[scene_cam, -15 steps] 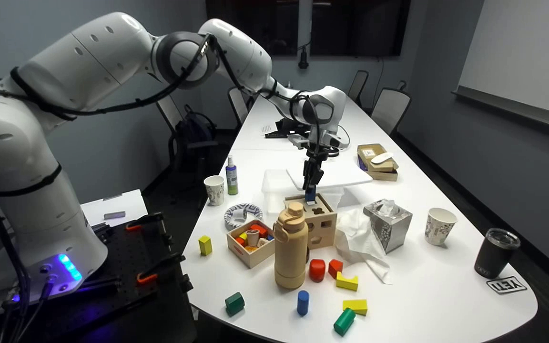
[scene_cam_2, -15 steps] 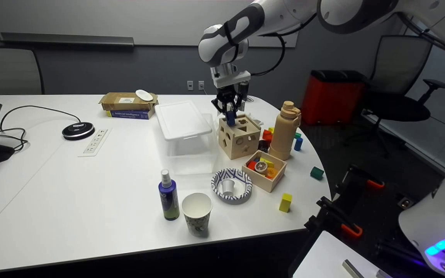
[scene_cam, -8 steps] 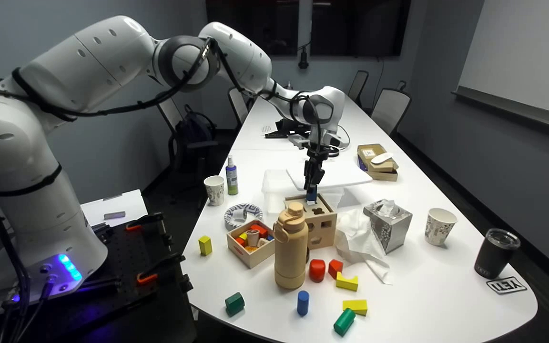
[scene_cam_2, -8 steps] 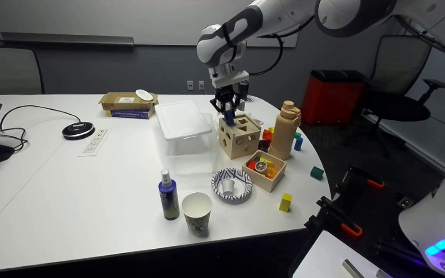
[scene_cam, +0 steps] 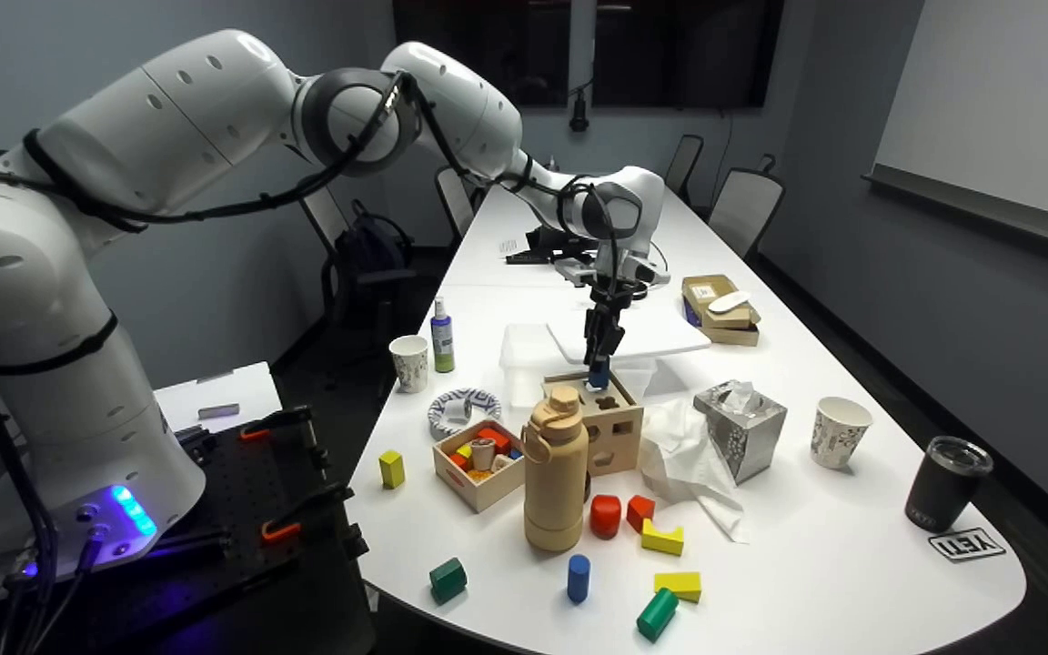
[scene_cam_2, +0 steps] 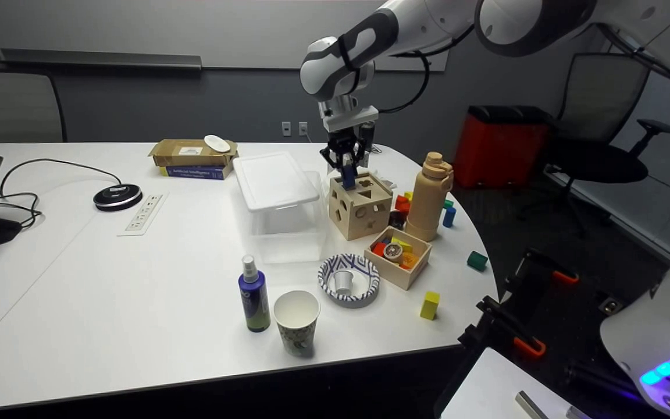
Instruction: Put the green block inside the block
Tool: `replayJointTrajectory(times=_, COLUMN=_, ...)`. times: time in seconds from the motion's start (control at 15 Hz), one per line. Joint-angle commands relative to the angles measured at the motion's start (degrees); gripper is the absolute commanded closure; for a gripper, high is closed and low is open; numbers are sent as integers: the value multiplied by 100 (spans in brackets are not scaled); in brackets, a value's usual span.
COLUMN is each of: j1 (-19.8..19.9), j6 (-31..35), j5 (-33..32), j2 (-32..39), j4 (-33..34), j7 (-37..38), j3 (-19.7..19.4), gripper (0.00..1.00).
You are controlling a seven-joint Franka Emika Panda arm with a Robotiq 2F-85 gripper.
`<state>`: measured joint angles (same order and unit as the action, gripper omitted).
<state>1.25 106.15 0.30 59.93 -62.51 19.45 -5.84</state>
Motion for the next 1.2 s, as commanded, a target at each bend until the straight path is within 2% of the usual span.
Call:
replayJointTrajectory(times=0.0, j1=-8, j6=-146, j5=-17, j2=68, j4=103, j7=-113, j3=13, gripper=91)
replayJointTrajectory(times=1.13, j1=-15, j6=-36, j5=-11, j2=67, j4=-247, j7=-109, j3=4, gripper=91)
